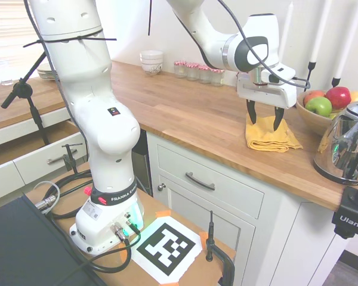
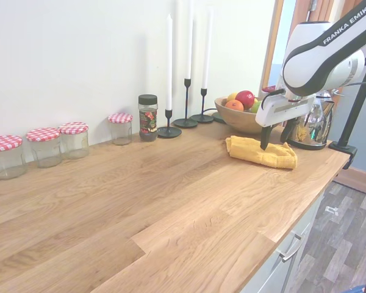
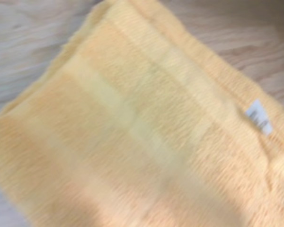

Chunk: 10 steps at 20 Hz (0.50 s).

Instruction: Wipe the counter

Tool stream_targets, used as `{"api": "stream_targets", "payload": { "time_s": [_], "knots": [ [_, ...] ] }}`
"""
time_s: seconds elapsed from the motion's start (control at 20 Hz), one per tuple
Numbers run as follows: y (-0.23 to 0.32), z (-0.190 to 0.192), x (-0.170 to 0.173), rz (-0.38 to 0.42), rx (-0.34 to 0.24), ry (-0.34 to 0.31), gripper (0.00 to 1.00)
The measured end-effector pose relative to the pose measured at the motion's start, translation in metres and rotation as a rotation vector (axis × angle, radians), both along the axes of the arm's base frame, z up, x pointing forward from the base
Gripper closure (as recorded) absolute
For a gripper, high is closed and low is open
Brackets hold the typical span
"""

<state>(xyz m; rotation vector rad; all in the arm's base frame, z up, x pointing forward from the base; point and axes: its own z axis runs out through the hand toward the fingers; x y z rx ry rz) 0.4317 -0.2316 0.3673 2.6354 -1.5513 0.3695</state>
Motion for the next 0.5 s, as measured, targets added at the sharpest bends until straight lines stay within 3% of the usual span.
{"api": "stream_targets", "payload": {
  "time_s": [0.5],
  "knots": [
    [-0.021,-0.035,0.002,-0.013,0.032,0.003,0.0]
  ]
}}
